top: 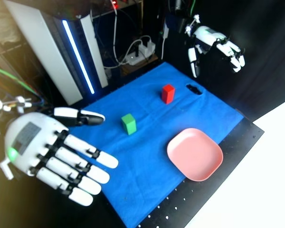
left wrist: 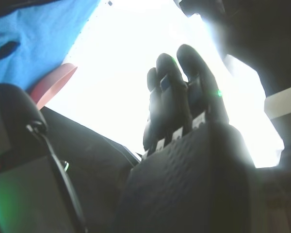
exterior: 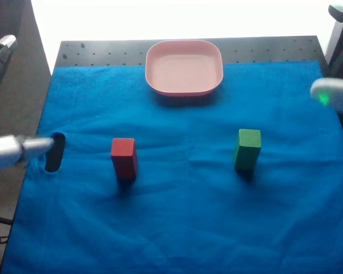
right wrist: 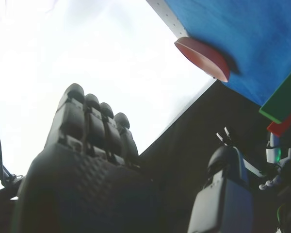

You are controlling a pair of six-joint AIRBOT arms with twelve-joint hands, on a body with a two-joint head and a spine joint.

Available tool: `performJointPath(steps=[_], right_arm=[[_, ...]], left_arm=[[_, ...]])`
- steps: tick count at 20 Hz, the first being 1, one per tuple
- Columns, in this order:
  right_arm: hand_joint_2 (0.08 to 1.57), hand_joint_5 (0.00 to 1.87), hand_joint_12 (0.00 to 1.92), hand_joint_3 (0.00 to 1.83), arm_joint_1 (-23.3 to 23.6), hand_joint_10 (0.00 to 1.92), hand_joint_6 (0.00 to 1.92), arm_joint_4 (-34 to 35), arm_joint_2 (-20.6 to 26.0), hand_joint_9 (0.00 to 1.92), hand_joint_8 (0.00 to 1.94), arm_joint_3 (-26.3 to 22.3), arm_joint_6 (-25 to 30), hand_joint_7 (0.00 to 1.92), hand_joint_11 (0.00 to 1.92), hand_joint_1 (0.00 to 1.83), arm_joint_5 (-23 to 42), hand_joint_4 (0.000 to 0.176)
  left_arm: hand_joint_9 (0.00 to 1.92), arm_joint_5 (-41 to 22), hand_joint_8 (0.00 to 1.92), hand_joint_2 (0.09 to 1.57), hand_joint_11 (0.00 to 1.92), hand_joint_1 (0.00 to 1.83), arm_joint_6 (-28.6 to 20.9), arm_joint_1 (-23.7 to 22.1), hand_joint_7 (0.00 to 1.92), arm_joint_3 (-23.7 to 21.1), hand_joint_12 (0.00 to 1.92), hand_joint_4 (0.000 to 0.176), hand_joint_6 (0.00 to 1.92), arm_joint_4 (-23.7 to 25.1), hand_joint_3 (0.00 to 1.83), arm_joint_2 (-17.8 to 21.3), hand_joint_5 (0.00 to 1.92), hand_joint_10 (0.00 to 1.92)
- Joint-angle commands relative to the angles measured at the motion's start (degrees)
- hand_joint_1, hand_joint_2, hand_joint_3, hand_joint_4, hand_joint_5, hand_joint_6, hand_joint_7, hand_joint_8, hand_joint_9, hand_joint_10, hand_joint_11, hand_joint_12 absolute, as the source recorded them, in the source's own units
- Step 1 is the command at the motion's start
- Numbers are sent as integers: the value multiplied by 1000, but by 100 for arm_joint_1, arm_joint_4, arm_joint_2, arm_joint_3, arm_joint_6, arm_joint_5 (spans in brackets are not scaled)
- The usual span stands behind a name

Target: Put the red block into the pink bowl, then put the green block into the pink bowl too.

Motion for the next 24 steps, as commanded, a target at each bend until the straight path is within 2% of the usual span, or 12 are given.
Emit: performJointPath(steps=[1,2,6,7,8,9,10,14,16,18,22,24], right_arm=[[888,20,0,22,40,0,4,-50,-3,0,0,51,16,0,0,0,718,98],[890,17,0,18,40,0,2,-50,-3,0,0,51,16,0,0,0,718,115],[901,11,0,18,40,0,1,-50,-3,0,0,55,16,0,0,0,718,101],[893,15,0,13,40,0,3,-50,-3,0,0,56,16,0,0,0,718,111],[910,20,0,19,40,0,5,-50,-2,0,0,57,16,0,0,0,718,108],[910,19,0,18,40,0,4,-50,-2,0,0,58,16,0,0,0,718,104],[901,17,0,12,40,0,3,-50,-2,0,0,58,16,0,0,0,718,113],[902,15,0,9,39,0,1,-52,-3,0,0,67,16,0,0,0,718,103],[914,17,0,13,39,0,2,-53,-5,0,0,77,16,0,0,0,718,99],[911,13,0,9,39,0,0,-54,-9,0,0,81,16,0,0,0,718,100],[918,8,0,10,39,0,1,-61,-29,0,0,91,16,0,0,0,718,91],[925,9,0,11,39,0,1,-61,-43,0,0,101,16,0,0,0,718,97]], left_arm=[[47,-729,1,885,0,0,-19,-30,80,32,232,78,1,186,14,6,82,3],[54,-719,1,877,0,0,-19,-30,84,32,289,111,0,185,2,5,79,2],[51,-711,0,879,0,0,-19,-30,80,39,297,105,1,180,3,-13,82,0],[51,-712,0,885,0,0,-19,-29,81,39,294,102,0,179,5,-13,80,0],[51,-712,1,887,0,0,-19,-29,81,39,291,109,0,179,6,-14,79,1],[49,-709,1,889,0,0,-19,-29,81,40,288,103,1,179,6,-16,82,0],[42,-706,1,885,0,0,-19,-29,75,42,266,107,1,177,3,-26,82,1],[26,-671,1,903,0,0,-19,-29,67,58,241,109,0,187,2,-73,76,2],[41,-659,2,926,0,0,-94,-31,81,72,275,85,3,253,5,-95,94,5],[82,-679,2,904,0,0,-412,-30,94,147,381,104,1,368,0,-147,88,10],[129,-755,6,885,0,91,-759,-26,118,222,539,89,1,547,0,-230,98,11],[210,-765,10,865,0,376,-882,-25,229,222,514,33,4,683,0,-241,147,13]])
